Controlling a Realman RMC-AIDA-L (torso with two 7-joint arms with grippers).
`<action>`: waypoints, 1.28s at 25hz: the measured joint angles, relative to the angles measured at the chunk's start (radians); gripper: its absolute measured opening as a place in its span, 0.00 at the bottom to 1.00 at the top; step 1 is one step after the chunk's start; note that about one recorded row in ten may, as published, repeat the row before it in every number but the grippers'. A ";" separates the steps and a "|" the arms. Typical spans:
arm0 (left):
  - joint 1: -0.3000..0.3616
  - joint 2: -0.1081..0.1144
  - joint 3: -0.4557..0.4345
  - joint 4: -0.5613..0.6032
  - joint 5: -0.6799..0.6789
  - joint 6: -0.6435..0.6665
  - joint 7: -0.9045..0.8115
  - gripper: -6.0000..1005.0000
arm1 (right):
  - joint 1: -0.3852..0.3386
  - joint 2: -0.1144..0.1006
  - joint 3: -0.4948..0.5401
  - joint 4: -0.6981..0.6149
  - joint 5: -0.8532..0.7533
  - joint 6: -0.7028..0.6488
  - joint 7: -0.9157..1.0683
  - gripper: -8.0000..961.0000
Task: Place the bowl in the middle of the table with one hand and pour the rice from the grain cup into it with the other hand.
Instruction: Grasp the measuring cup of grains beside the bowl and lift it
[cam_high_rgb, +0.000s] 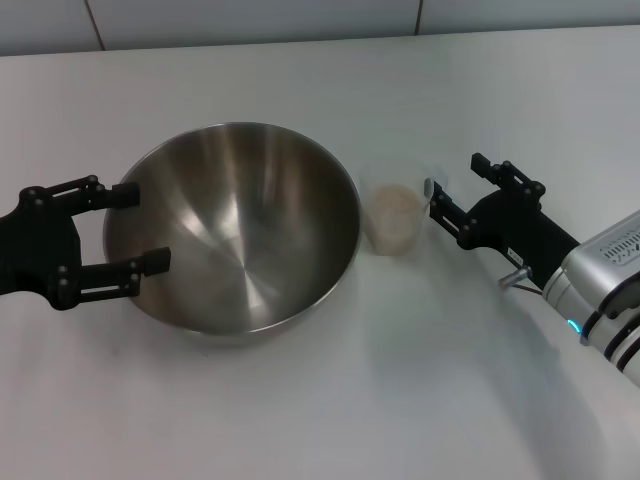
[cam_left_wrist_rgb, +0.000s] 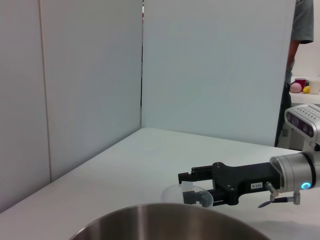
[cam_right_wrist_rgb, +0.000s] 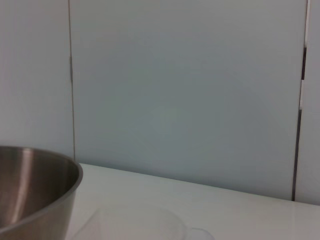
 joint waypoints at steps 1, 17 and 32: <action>0.000 0.000 0.000 0.000 0.000 0.000 0.000 0.81 | 0.000 0.000 0.000 0.000 0.000 0.000 0.000 0.71; -0.011 0.004 0.006 -0.001 0.001 -0.017 0.010 0.81 | 0.001 0.000 0.008 0.005 0.012 0.012 -0.003 0.71; -0.012 -0.001 0.003 -0.011 0.000 -0.028 0.025 0.81 | 0.004 0.000 0.008 0.002 0.012 0.006 -0.010 0.71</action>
